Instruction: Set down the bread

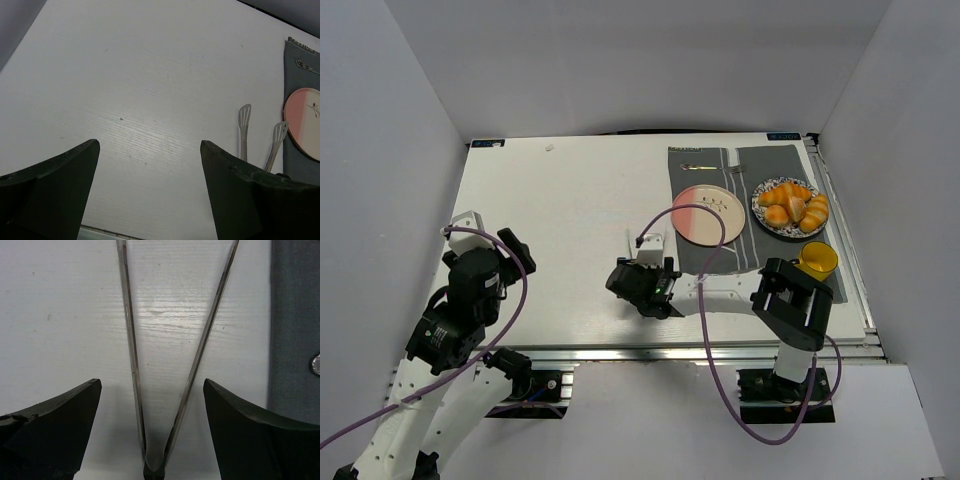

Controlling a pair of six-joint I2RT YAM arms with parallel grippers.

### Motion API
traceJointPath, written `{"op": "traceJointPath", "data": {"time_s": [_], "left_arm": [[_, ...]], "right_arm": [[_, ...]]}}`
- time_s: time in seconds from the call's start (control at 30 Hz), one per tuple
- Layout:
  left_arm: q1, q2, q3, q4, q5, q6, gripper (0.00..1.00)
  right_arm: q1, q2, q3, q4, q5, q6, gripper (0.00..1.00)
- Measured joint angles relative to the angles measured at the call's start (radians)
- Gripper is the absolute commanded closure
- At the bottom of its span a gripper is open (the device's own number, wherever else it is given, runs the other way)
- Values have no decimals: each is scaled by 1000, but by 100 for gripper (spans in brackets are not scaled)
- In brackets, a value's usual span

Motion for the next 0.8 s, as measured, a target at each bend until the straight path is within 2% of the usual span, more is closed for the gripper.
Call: {"op": "traceJointPath", "data": {"time_s": [0.47, 0.8], "left_arm": [[0, 26, 0, 4, 4, 0, 7], [0, 35, -1, 5, 6, 1, 7]], "right_arm": [[-45, 99, 51, -88, -23, 120, 11], [-46, 164, 140, -172, 18, 188, 19]]}}
